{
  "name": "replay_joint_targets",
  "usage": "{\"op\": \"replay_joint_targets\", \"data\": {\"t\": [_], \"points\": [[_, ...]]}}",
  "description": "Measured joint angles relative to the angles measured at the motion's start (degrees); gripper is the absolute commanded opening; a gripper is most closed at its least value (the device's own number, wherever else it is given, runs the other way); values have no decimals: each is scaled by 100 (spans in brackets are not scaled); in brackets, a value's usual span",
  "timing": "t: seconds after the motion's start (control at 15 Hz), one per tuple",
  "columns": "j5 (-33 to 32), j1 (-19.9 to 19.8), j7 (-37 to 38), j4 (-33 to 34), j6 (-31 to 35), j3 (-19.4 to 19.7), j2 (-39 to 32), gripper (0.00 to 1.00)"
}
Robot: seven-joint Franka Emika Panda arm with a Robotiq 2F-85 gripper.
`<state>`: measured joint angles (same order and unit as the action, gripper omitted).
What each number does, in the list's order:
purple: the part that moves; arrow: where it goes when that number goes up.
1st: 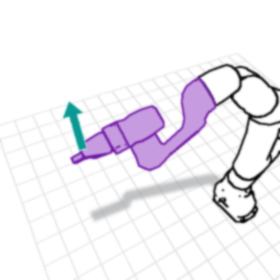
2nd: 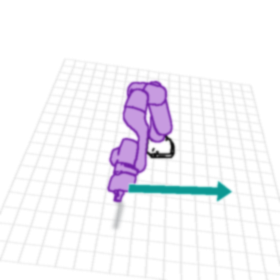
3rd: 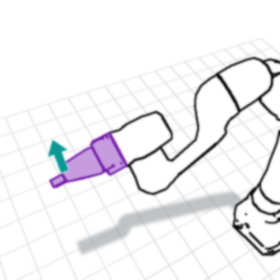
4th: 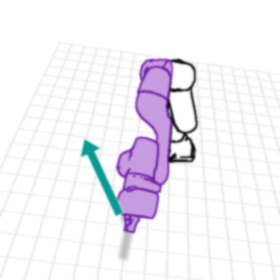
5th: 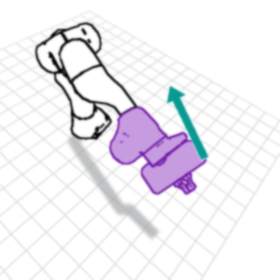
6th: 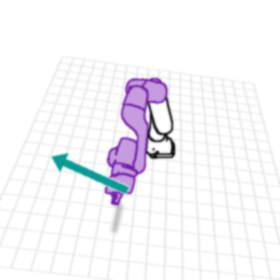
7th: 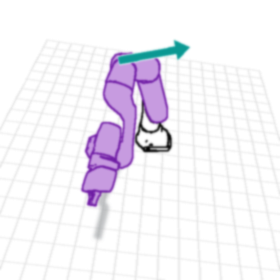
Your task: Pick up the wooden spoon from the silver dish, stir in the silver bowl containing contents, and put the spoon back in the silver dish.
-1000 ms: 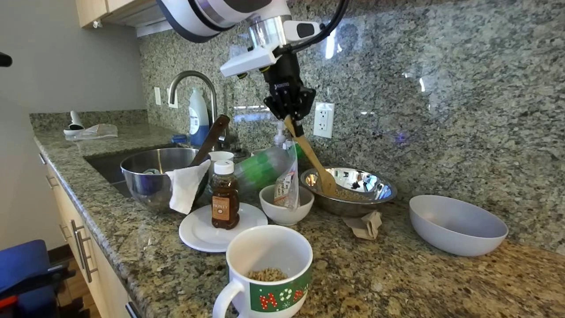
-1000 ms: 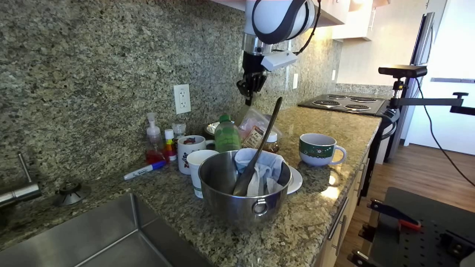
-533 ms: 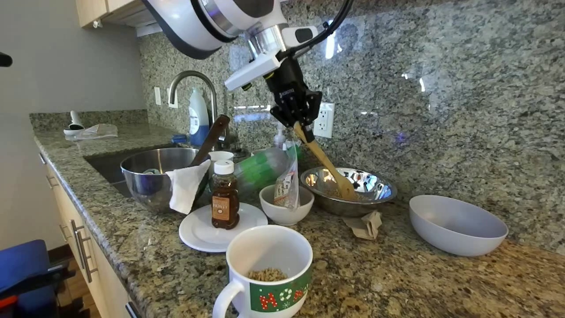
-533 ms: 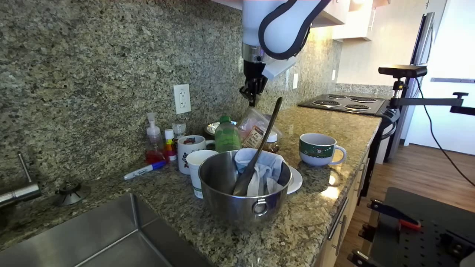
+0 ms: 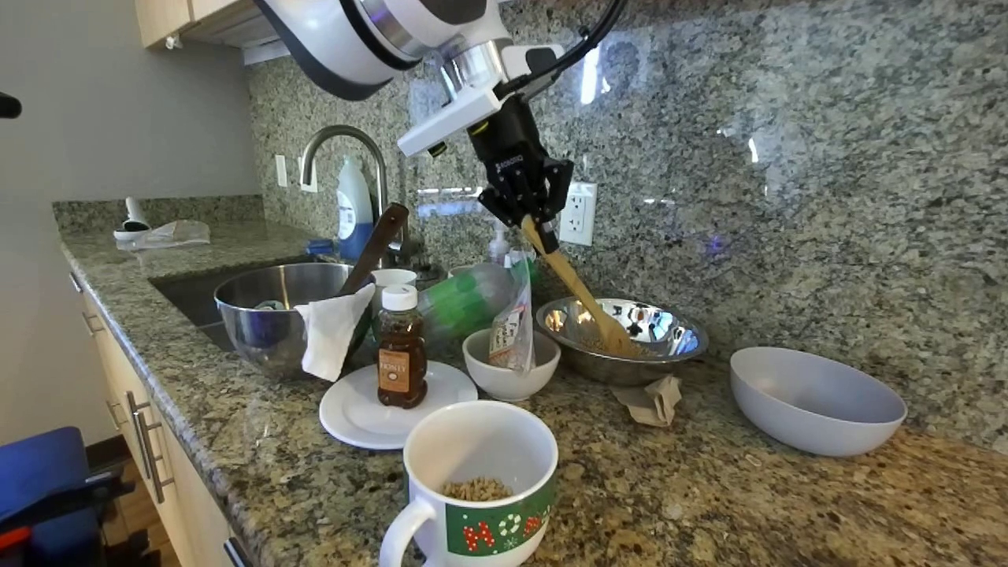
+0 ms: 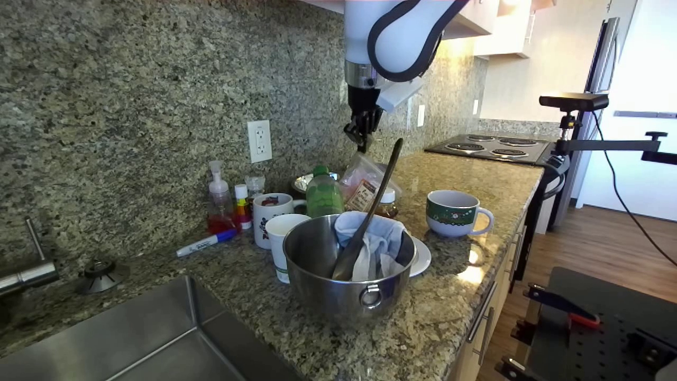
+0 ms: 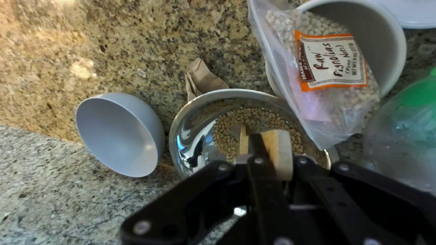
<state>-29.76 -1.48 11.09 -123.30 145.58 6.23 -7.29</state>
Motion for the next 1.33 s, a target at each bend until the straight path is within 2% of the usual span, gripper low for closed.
{"op": "replay_joint_targets", "data": {"t": [0.27,0.47,0.73,1.33], "points": [[1281,-30,-866,-7,-41,-48,157,6],[1666,-45,-983,-95,-52,-48,248,6],[1789,-81,-964,-456,-50,-46,591,6],[1789,-213,-671,-1543,267,-47,2059,6]]}}
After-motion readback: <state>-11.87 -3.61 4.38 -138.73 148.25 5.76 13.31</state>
